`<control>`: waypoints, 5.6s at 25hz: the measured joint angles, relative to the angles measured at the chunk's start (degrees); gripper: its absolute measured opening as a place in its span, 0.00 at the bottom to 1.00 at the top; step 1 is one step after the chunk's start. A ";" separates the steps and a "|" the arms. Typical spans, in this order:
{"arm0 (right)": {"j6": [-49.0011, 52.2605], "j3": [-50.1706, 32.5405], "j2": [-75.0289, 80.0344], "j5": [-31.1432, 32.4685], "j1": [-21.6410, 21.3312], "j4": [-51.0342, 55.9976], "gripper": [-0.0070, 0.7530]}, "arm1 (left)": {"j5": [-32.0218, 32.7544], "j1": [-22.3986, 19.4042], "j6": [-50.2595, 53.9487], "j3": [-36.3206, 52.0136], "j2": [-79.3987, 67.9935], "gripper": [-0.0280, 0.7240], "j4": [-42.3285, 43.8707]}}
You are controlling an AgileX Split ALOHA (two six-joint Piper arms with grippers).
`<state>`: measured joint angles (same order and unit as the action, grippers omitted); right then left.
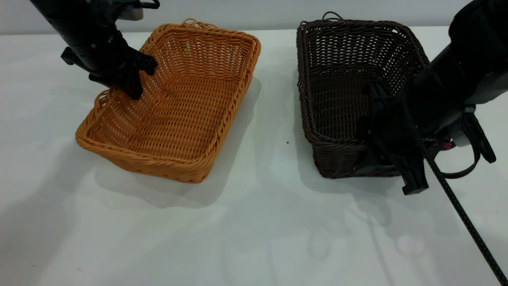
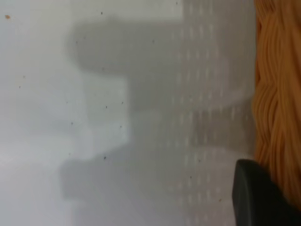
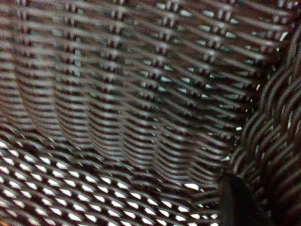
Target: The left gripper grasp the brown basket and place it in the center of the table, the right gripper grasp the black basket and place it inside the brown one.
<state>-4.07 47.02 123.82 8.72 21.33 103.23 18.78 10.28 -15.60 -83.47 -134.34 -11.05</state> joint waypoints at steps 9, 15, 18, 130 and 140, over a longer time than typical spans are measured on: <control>-3.57 0.00 -4.79 0.18 -4.51 -0.38 0.15 | -0.22 0.17 -6.60 0.00 0.00 0.15 0.09; -19.01 1.34 -10.33 10.63 -17.87 -9.20 0.15 | -1.90 2.87 -26.28 0.00 0.00 0.15 0.72; -20.70 4.52 -10.33 23.71 -24.31 -19.32 0.15 | -3.72 6.20 -40.25 0.00 0.00 0.15 0.72; 3.55 21.78 -73.85 63.59 1.54 -95.80 0.70 | 48.12 17.92 7.62 11.81 96.93 0.57 19.55; 4.07 -13.28 -99.20 56.45 1.54 -100.52 0.70 | 48.12 17.92 13.14 38.11 101.84 0.57 14.49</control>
<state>0.00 33.75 24.62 65.17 22.86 2.71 66.90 28.21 -2.46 -45.36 -32.50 3.44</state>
